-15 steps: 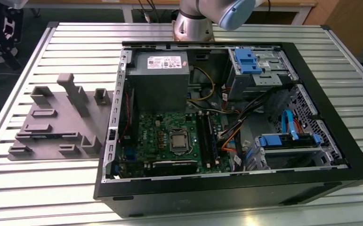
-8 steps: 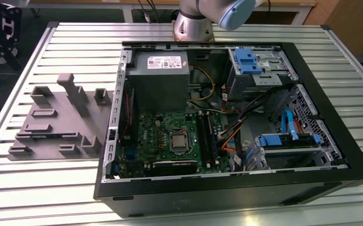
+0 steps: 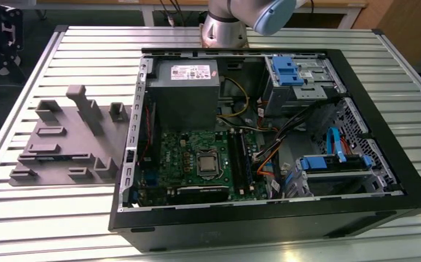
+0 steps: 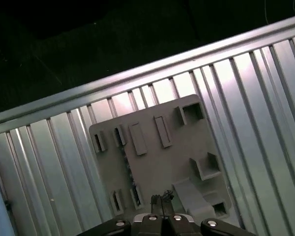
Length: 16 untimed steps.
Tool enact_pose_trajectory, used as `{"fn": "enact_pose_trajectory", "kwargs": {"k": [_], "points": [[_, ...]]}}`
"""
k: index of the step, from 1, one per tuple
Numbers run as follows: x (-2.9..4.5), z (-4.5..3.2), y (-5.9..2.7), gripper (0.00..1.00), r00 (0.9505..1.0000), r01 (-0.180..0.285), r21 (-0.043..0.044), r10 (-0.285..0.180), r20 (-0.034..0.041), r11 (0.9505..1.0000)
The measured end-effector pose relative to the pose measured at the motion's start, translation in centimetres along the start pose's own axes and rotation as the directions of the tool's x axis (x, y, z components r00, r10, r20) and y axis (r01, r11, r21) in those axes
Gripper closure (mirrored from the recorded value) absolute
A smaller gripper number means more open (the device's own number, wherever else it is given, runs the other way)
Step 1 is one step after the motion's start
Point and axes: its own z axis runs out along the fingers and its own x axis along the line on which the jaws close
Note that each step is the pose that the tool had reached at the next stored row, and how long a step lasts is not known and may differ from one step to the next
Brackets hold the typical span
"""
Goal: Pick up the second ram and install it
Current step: 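Pick up the second ram and move it above second insertion slot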
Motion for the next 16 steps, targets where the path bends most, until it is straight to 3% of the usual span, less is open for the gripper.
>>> {"fn": "enact_pose_trajectory", "kwargs": {"k": [5, 10, 16], "points": [[0.03, 0.35, 0.04, 0.89, 0.9995, 0.032, 0.0000, -0.032, -0.0015, 0.9995], [0.04, 0.70, 0.03, 0.89, 0.9944, 0.106, -0.0011, -0.106, -0.0023, 0.9944], [0.07, 0.96, 0.09, 0.89, 0.9909, 0.134, -0.0011, -0.134, -0.0050, 0.9909]]}}
